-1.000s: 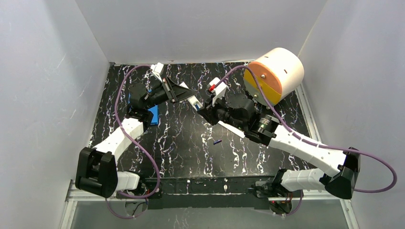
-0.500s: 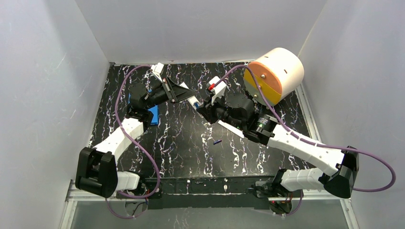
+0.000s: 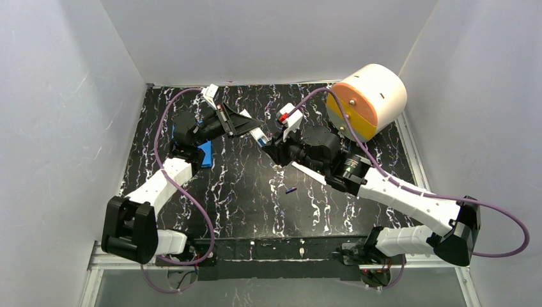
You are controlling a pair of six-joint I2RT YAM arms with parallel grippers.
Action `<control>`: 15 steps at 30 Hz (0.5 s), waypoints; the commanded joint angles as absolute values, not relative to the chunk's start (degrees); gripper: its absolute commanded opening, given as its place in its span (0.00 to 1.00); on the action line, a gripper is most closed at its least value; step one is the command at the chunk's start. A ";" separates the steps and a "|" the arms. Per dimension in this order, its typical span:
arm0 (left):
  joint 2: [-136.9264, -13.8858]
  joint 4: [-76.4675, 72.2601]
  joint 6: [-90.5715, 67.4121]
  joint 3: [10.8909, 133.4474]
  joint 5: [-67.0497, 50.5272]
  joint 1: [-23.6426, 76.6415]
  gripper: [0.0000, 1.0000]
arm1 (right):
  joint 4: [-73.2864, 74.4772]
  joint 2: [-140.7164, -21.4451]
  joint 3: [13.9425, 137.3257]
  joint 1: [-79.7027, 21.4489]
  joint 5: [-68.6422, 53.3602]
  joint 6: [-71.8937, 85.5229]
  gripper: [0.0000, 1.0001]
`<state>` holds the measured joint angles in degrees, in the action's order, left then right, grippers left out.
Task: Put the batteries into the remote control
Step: Load the battery into the remote control.
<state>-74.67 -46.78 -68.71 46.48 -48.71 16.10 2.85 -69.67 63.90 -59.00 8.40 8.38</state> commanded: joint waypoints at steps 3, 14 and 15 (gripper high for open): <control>-73.31 -50.89 -70.90 46.51 -49.42 16.17 0.05 | 3.15 -69.82 63.62 -59.17 8.17 7.97 0.34; -74.41 -50.89 -69.54 46.01 -48.32 16.17 0.05 | 1.60 -66.15 65.89 -58.22 10.22 11.98 0.57; -74.58 -50.89 -69.41 45.97 -48.27 16.17 0.05 | 1.29 -65.87 65.91 -58.00 10.08 12.59 0.59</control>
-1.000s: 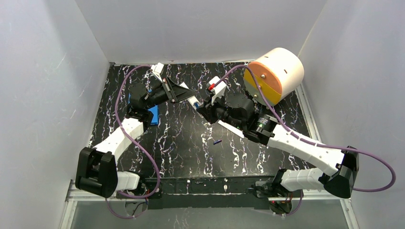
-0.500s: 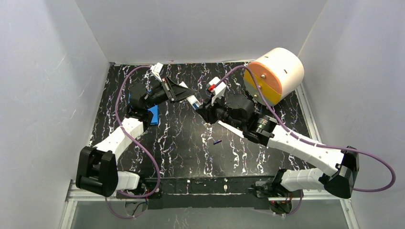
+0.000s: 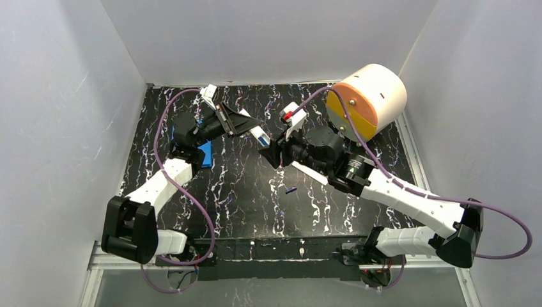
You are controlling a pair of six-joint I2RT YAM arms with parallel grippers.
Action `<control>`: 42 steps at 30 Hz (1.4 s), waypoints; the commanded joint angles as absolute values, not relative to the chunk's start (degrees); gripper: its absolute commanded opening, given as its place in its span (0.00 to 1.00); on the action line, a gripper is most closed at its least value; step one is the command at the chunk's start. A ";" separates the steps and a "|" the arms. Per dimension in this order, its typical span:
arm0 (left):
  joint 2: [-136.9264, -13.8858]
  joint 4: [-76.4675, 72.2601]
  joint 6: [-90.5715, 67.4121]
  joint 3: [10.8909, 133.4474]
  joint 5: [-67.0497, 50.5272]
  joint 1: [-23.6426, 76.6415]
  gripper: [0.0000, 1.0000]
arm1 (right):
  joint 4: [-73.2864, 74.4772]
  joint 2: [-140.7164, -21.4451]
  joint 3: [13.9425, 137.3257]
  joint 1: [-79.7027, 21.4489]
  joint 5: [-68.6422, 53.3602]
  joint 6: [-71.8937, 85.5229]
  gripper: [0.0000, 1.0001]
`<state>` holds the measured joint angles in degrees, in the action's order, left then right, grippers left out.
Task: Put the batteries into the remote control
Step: Load the battery into the remote control.
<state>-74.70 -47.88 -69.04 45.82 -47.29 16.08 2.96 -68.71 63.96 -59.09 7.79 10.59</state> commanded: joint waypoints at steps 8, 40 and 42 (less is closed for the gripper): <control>-75.32 -49.99 -69.35 46.16 -45.94 16.17 0.04 | -0.55 -62.84 66.01 -55.00 15.12 22.54 0.98; -69.32 -39.09 -72.83 48.59 -27.08 17.44 0.05 | -16.30 -70.89 56.22 -47.21 2.76 77.50 0.99; -68.89 -38.87 -72.86 48.53 -27.24 17.52 0.05 | -16.85 -71.53 56.95 -47.36 2.90 76.95 0.99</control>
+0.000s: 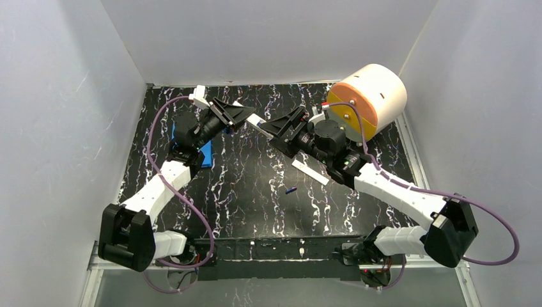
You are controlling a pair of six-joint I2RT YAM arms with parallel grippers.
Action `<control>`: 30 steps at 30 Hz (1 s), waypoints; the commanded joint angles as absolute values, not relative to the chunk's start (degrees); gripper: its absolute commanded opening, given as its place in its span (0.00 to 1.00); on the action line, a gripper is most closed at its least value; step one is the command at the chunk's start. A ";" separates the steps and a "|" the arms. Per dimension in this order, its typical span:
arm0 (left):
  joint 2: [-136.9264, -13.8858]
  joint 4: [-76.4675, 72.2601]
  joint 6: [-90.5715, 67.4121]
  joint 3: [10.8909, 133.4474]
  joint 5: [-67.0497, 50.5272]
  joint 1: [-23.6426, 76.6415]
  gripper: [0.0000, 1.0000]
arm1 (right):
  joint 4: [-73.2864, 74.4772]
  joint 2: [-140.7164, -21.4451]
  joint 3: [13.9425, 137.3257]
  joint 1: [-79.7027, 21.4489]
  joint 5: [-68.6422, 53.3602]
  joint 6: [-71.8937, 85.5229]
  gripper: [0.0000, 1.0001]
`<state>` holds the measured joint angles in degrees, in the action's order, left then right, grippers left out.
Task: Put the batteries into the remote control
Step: Load the battery into the remote control.
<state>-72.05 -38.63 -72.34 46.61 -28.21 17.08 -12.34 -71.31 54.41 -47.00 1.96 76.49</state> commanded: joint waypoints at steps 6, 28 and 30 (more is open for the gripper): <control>-68.40 -38.28 -72.91 48.13 -27.46 18.00 0.05 | -18.71 -73.92 58.86 -47.34 2.29 76.41 0.99; -66.85 -37.40 -71.77 47.13 -27.56 18.47 0.04 | -19.92 -74.59 58.27 -47.95 2.24 76.59 0.82; -66.59 -37.35 -71.63 47.11 -27.60 18.48 0.04 | -20.22 -74.70 58.11 -47.92 1.95 76.83 0.79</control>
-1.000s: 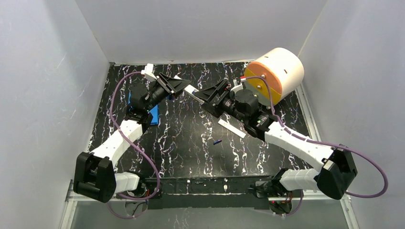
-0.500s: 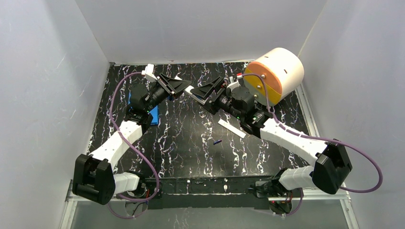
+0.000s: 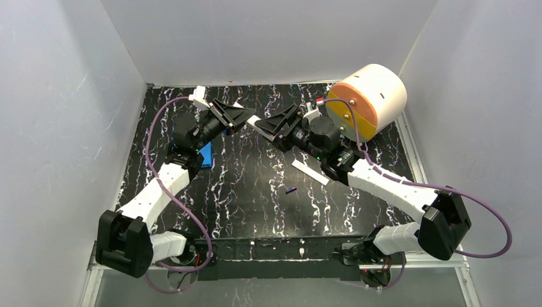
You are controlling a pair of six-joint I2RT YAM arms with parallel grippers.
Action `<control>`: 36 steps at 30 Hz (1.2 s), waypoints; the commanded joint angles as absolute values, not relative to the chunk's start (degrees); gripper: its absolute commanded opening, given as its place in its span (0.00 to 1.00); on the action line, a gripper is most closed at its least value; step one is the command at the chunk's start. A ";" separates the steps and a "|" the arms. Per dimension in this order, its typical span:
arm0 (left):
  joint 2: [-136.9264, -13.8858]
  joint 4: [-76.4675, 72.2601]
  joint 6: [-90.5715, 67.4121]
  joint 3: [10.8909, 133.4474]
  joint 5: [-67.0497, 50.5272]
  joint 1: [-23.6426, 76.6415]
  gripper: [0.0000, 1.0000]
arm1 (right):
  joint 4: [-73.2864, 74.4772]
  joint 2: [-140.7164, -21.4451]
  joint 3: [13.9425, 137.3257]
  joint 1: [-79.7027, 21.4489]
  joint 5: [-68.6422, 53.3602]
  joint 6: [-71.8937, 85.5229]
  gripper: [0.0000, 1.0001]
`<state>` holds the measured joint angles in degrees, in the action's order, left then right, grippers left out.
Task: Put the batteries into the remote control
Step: Load the battery into the remote control.
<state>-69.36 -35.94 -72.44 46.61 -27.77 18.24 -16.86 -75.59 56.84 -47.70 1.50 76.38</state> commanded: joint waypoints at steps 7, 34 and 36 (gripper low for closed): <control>-65.94 -37.40 -71.82 46.81 -27.43 18.63 0.04 | -21.76 -74.30 56.78 -47.98 1.94 77.98 0.74; -65.22 -37.83 -79.40 47.40 -26.93 18.36 0.01 | -25.17 -72.96 51.50 -47.78 0.61 79.08 0.52; -65.14 -37.90 -80.41 47.22 -26.99 18.36 0.01 | -27.01 -72.95 50.66 -47.80 0.72 78.63 0.50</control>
